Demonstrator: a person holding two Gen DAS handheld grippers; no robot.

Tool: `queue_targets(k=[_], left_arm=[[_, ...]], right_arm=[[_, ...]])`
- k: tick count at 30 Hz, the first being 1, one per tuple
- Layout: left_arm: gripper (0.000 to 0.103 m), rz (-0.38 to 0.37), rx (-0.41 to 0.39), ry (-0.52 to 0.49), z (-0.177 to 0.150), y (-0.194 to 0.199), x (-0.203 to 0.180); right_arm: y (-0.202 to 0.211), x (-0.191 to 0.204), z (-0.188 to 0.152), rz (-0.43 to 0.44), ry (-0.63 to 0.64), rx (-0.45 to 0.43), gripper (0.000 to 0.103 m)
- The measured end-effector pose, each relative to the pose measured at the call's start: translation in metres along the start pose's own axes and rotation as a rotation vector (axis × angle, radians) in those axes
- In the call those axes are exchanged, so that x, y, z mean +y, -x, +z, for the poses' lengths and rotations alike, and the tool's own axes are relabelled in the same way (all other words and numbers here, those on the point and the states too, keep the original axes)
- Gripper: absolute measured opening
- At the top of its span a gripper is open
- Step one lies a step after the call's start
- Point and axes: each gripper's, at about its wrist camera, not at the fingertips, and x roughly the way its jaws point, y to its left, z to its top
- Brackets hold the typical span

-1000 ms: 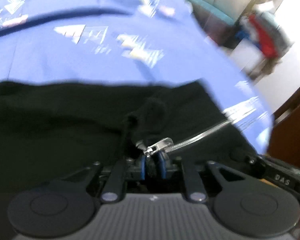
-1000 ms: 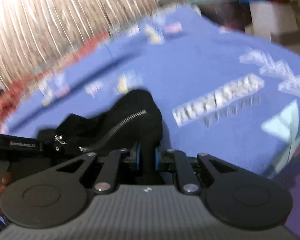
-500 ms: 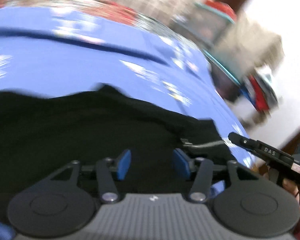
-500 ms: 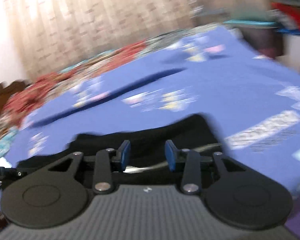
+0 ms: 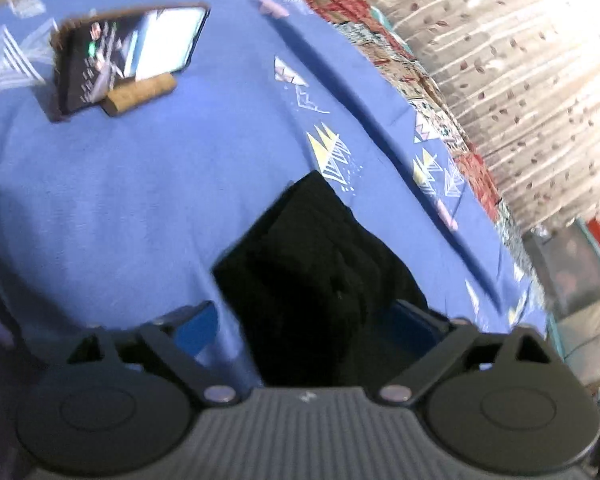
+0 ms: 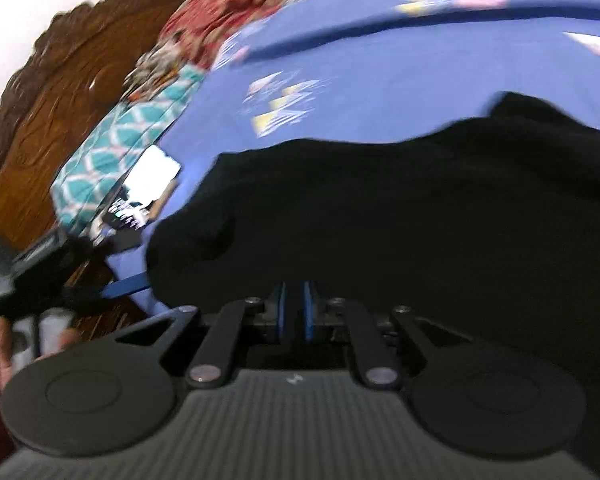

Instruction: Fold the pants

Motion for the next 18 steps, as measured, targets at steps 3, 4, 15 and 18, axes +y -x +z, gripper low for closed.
queue_targets(k=[3,4,15,18], left_arm=[[0.101,0.014,0.029,0.077,0.011,-0.023,0.014],[0.098,-0.001,0.016,0.086,0.013,-0.025,0.017],[0.033,-0.098,-0.041,-0.148,0.002,-0.005,-0.039],[0.033,-0.137,-0.085,-0.391,-0.018,0.003,-0.097]], right_arm=[[-0.012,0.015,0.010,0.016,0.004,0.019,0.013],[-0.017,0.017,0.012,0.019,-0.002,0.023,0.013],[-0.065,-0.026,-0.007,0.070,-0.291,0.156,0.007],[-0.038,-0.037,-0.008,0.091,-0.332,0.091,0.013]])
